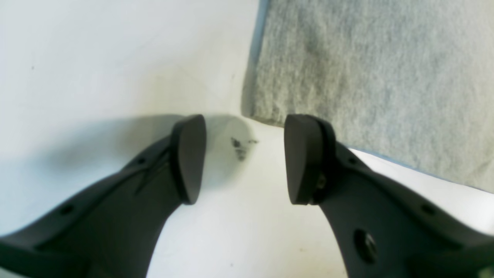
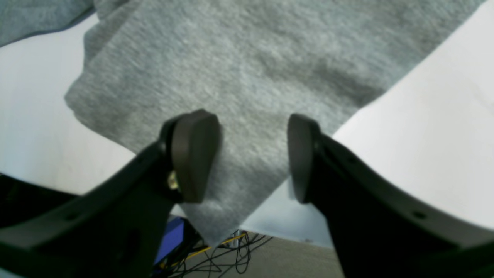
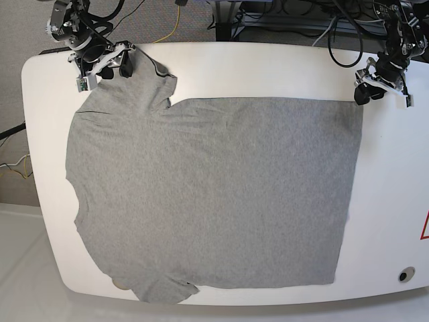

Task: Fold the T-shirt properly
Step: 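Close the left gripper on the shirt's body corner edge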

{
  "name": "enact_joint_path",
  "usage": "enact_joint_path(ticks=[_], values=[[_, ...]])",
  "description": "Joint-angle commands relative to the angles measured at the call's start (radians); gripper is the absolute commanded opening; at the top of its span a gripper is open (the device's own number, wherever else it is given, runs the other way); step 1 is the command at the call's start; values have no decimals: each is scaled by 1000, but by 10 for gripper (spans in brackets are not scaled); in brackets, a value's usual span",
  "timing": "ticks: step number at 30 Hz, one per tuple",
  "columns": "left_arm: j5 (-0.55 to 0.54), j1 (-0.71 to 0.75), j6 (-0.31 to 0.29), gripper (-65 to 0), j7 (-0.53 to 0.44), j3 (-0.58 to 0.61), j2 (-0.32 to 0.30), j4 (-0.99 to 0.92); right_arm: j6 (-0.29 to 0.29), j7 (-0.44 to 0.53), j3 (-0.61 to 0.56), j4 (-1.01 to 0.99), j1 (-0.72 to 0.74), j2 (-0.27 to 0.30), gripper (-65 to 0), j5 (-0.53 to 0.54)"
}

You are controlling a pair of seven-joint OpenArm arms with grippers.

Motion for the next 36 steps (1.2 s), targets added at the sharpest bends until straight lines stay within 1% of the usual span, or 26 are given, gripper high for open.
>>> enact_joint_path(ticks=[1,17,27,36], values=[[-9,-4,1,-336,-9,-9,-13,15,-5,1,7,13,-7,11,-324,5],[-8,-19,3,-342,2,11,-13,6,-4,0,8,3,-3,6,-324,7],[-6,-19,9,-347,-5,43,-10,-1,1,6,7,5,0,9,-327,2],[-14,-30,10,-345,-11,46,-6,-1,1,8,10,-1,7,9,-326,4]])
